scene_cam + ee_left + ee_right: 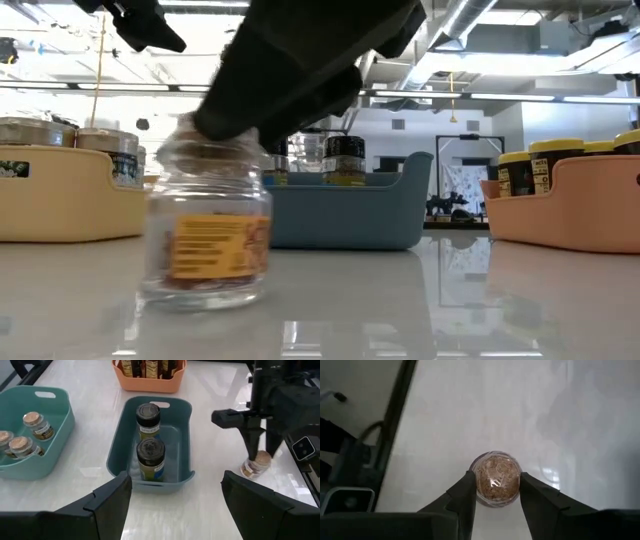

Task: Sort spices by type
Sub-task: Put the brown seasoning bottle into the green bin

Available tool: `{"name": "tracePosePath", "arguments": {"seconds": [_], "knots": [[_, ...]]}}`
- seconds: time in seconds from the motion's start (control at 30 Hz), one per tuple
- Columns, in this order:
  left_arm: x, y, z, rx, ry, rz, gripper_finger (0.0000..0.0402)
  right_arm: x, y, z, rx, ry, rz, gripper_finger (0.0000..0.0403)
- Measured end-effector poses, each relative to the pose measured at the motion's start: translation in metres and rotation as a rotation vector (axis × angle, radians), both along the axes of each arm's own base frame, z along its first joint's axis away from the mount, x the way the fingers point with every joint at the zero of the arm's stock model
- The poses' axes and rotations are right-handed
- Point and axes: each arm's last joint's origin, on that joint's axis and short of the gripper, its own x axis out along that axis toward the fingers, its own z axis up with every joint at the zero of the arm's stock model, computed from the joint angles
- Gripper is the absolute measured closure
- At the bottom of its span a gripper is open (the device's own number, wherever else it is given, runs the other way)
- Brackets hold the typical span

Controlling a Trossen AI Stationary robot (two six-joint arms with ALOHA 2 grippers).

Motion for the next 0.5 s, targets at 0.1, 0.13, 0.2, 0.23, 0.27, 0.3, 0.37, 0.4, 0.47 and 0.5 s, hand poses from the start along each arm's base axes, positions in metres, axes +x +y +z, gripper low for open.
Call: {"name": "tracePosePath", "arguments": {"seconds": [0.1,0.13,0.2,0.23,0.27,0.3,0.37,0.4,0.47,0.5], "knots": [[0.0,0.0,0.0,0.002,0.0,-0.001,0.0104,-0.001,-0.008,0.004,-0.014,0.026,-0.013,0.0237],[0.0,0.0,0.0,0.003,0.0,-0.001,0.0104,-0.001,-0.011,0.006,-0.015,0.028,-0.018,0.0237],[0.0,0.0,0.0,0.003,0.001,-0.001,0.0104,-0.001,-0.015,0.008,-0.021,0.041,-0.027,0.0237],[0.0,0.0,0.0,0.003,0.002,-0.001,0.0104,-0.001,-0.018,0.008,-0.023,0.045,-0.033,0.0237],[0.0,0.0,0.0,0.004,0.003,-0.001,0.0104,0.0,-0.02,0.007,-0.022,0.047,-0.04,0.0237],[0.0,0.0,0.0,0.004,0.006,-0.001,0.0104,0.001,-0.021,0.007,-0.017,0.05,-0.051,0.0237],[0.0,0.0,0.0,0.004,0.007,-0.001,0.0104,0.002,-0.024,0.007,0.0,0.053,-0.081,0.0237],[0.0,0.0,0.0,0.004,0.008,-0.001,0.0104,0.003,-0.026,0.008,0.012,0.055,-0.101,0.0236],[-0.001,0.0,-0.001,0.005,0.012,0.0,0.0104,0.004,-0.028,0.007,0.028,0.063,-0.131,0.0236],[-0.001,0.0,-0.001,0.006,0.014,0.0,0.0104,0.005,-0.029,0.007,0.029,0.063,-0.134,0.0236]]}}
